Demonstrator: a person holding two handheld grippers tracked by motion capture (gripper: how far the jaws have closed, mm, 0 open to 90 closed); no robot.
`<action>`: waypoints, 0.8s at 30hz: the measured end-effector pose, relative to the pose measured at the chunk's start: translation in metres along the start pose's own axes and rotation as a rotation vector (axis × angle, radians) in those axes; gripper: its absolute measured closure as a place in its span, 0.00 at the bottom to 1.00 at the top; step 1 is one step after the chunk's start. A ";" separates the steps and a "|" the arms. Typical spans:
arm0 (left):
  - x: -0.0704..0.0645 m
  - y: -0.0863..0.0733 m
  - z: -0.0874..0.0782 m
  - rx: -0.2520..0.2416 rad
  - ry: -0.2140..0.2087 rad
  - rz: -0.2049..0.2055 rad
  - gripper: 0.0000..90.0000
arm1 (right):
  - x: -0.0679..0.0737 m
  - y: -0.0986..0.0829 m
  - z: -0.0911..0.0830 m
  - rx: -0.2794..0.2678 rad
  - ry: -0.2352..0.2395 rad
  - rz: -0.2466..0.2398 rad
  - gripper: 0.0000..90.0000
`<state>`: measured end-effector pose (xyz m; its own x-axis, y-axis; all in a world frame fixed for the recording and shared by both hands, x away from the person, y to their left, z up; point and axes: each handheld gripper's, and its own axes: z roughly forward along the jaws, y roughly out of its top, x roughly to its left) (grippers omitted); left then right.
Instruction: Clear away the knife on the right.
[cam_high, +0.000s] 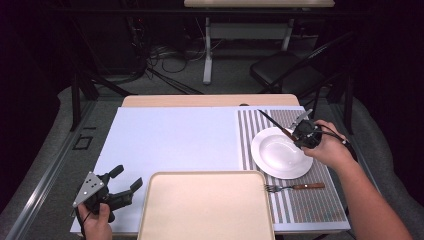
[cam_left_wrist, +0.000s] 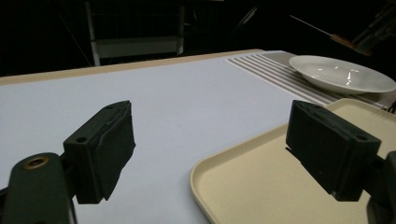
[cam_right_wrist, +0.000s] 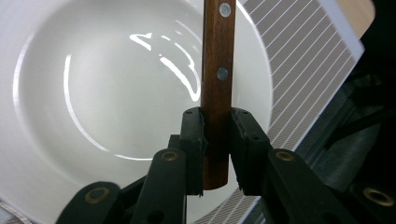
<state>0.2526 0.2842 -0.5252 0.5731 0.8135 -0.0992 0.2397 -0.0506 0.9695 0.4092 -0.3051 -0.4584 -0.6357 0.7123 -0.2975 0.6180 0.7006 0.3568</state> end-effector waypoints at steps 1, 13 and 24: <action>0.000 0.000 -0.001 -0.009 0.004 -0.003 0.17 | 0.002 -0.001 0.000 -0.009 0.007 0.020 0.84; -0.006 0.000 0.000 -0.006 -0.002 0.019 0.17 | 0.028 -0.021 -0.020 0.018 0.081 0.223 0.84; -0.009 -0.001 0.000 0.011 -0.016 0.042 0.17 | 0.056 -0.043 -0.035 0.003 0.060 0.324 0.84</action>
<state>0.2473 0.2767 -0.5250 0.5952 0.8012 -0.0620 0.2232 -0.0908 0.9705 0.3307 -0.2962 -0.4591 -0.4317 0.8945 -0.1163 0.7939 0.4380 0.4219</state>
